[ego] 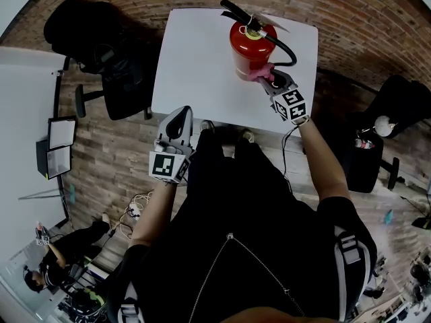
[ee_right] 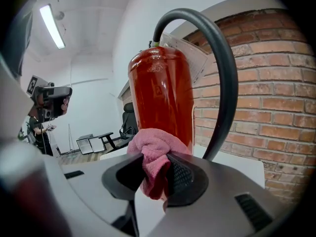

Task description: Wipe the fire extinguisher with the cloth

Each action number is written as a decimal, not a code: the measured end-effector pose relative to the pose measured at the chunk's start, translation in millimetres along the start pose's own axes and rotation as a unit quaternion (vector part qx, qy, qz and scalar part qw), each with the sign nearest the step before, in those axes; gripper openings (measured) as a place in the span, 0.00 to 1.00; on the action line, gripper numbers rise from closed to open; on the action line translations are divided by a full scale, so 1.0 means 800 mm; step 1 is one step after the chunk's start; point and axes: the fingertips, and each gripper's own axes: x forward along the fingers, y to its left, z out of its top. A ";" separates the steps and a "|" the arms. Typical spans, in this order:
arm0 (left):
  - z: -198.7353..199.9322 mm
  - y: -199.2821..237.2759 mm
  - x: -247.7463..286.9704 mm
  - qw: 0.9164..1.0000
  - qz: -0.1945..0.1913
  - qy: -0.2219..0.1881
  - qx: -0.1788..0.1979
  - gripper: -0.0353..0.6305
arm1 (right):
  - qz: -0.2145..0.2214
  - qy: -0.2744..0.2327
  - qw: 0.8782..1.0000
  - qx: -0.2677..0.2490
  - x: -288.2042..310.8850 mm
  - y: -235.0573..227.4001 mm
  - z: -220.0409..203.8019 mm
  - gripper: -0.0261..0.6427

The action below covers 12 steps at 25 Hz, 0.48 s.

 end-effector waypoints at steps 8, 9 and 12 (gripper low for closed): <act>-0.011 0.002 -0.007 1.000 0.006 0.007 0.004 0.08 | 0.011 0.027 1.000 -0.010 0.023 -0.010 -0.059 0.21; -0.012 0.002 -0.007 1.000 0.007 0.008 0.003 0.08 | 0.014 0.027 0.999 -0.011 0.026 -0.011 -0.065 0.21; -0.017 0.004 -0.008 1.000 0.010 0.012 0.002 0.08 | 0.019 0.026 0.999 -0.017 0.032 -0.014 -0.077 0.21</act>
